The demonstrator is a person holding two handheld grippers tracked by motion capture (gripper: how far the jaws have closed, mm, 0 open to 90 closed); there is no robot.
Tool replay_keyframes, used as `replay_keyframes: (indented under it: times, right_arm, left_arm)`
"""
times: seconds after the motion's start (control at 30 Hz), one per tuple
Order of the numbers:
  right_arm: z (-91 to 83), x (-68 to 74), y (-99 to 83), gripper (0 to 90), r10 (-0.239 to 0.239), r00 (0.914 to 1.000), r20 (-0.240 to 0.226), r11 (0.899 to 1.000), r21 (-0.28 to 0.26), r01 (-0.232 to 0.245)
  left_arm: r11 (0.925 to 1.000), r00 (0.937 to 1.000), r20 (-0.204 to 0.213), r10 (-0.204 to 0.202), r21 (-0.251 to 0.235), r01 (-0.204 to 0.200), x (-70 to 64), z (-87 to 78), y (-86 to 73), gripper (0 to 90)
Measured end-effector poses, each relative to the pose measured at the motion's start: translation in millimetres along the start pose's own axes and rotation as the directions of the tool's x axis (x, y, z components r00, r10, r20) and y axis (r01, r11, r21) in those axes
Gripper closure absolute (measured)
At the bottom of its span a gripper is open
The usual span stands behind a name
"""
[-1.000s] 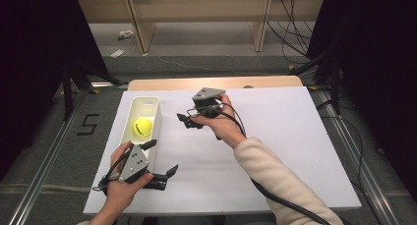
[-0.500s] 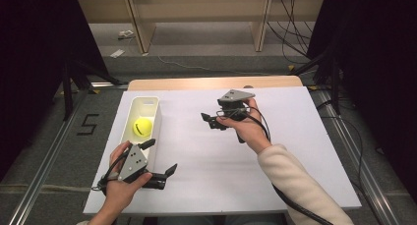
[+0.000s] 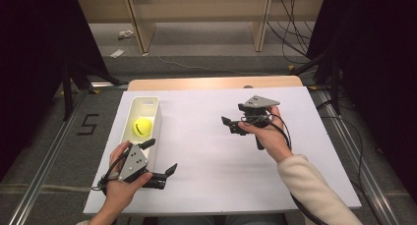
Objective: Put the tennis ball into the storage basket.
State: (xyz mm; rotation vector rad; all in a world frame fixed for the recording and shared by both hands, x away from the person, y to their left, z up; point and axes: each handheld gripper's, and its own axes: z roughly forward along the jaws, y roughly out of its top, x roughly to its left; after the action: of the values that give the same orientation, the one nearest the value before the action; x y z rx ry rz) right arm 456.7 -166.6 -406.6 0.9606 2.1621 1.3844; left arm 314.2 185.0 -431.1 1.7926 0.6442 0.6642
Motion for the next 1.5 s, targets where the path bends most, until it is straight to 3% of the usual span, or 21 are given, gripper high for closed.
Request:
replay_keyframes:
  times: [0.57, 1.1, 1.5]
  right_arm:
    - [-22.8, -11.9, -14.5, 19.7, 0.018, 0.9994, 0.029, 1.000, -0.003, -0.018]
    - [-64.3, -28.0, -33.9, 20.3, 0.050, 0.9964, 0.068, 0.999, -0.015, -0.049]
    - [-88.2, -30.9, -47.5, 20.4, 0.058, 0.9946, 0.086, 0.998, -0.014, -0.057]
  left_arm:
    - [1.0000, 1.0000, -0.002, 0.002, -0.002, -0.002, -0.4, 0.3, 0.6, 0.0]
    - [1.0000, 1.0000, -0.001, -0.001, 0.001, 0.001, -0.2, 0.4, 0.0, 0.0]
    - [1.0000, 1.0000, 0.000, 0.001, 0.006, -0.001, 0.1, 1.4, -0.7, 0.0]
